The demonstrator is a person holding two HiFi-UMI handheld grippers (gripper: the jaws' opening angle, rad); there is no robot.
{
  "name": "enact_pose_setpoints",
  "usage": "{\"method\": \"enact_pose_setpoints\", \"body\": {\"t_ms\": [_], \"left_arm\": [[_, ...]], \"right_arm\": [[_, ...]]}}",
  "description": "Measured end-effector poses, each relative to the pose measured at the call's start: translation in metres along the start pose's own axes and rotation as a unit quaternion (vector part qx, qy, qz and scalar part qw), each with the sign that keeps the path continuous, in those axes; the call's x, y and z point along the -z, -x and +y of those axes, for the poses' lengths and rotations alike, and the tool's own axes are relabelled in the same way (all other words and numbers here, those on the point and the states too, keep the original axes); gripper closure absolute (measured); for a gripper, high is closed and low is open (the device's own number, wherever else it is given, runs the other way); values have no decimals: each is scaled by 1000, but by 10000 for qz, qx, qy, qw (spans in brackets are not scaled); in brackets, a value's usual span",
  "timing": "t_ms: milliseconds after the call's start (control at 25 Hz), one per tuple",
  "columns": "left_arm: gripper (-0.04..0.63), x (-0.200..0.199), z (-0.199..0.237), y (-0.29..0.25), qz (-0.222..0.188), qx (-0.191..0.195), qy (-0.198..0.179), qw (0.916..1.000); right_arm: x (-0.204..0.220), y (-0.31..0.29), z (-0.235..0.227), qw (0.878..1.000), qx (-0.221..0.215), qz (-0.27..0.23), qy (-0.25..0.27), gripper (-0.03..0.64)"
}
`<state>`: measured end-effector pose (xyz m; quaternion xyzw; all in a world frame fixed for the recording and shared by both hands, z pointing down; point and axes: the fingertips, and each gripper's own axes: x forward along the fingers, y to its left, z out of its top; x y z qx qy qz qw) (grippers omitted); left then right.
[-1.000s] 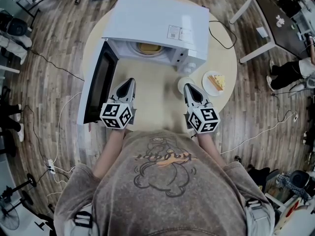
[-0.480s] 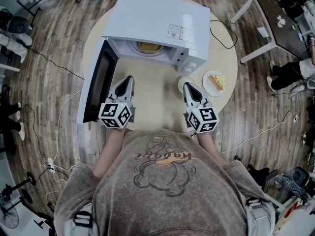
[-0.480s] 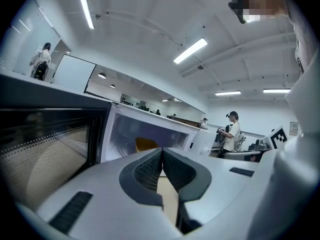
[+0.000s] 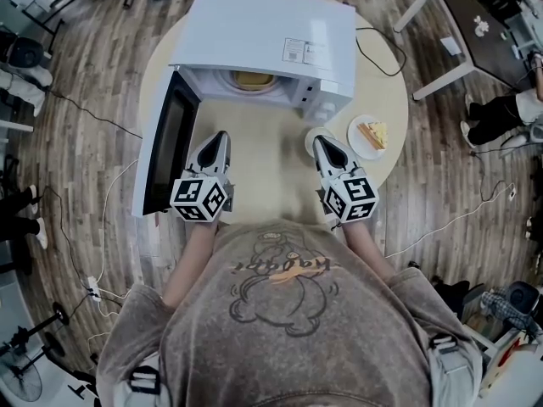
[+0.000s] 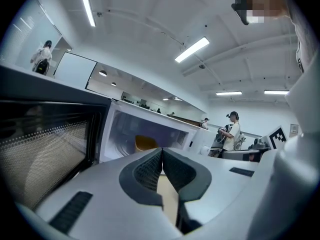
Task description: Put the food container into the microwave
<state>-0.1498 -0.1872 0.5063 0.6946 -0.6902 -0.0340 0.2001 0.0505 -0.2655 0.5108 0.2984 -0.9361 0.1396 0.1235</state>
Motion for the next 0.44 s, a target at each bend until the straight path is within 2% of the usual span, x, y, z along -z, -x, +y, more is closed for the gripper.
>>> {"method": "enact_pose_setpoints", "body": {"t_ms": [440], "left_arm": [[563,5,-3,-1,65,-44,39,10000]], "right_arm": [[-4,-3,4,9998,-152,40,127,614]]}}
